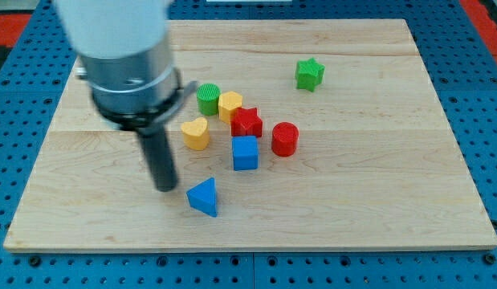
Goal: Push blue triangle right a bit
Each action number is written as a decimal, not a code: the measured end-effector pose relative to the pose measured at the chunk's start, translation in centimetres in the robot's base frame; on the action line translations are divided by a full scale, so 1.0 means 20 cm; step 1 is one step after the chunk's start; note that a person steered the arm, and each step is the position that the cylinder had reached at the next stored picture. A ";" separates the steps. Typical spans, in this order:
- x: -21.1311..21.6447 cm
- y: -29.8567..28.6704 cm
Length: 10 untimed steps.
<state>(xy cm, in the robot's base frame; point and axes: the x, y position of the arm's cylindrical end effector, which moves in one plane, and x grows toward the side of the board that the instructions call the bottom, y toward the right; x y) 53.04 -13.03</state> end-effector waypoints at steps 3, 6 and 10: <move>0.42 0.14; 0.16 0.16; 0.29 0.38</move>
<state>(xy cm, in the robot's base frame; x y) 58.83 -5.53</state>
